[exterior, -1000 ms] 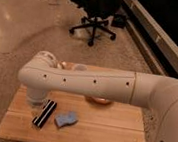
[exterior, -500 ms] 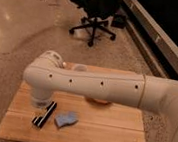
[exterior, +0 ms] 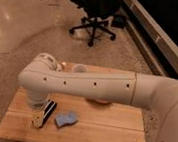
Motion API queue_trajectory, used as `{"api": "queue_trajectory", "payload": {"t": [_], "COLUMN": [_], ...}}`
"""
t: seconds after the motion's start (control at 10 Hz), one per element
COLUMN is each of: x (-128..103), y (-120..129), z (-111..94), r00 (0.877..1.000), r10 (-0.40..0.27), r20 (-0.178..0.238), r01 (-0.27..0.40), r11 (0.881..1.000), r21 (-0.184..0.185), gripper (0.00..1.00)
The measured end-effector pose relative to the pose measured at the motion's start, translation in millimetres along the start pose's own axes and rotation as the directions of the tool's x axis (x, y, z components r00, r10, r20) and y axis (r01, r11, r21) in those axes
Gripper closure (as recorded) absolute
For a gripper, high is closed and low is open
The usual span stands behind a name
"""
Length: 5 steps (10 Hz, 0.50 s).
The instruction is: Place the eraser in the ceramic cup
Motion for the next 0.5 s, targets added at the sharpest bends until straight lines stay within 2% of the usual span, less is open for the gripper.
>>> {"api": "queue_trajectory", "payload": {"t": [0.2, 0.5], "x": [1.7, 6.3], "y": [-7.9, -24.2], "z": [32.9, 70.4], "r00": [0.997, 0.984], "r10": [-0.076, -0.179], "r20": [0.001, -0.011], "r01": [0.076, 0.179], "r11": [0.997, 0.984], "r21": [-0.007, -0.003], "gripper": [0.2, 0.2]}}
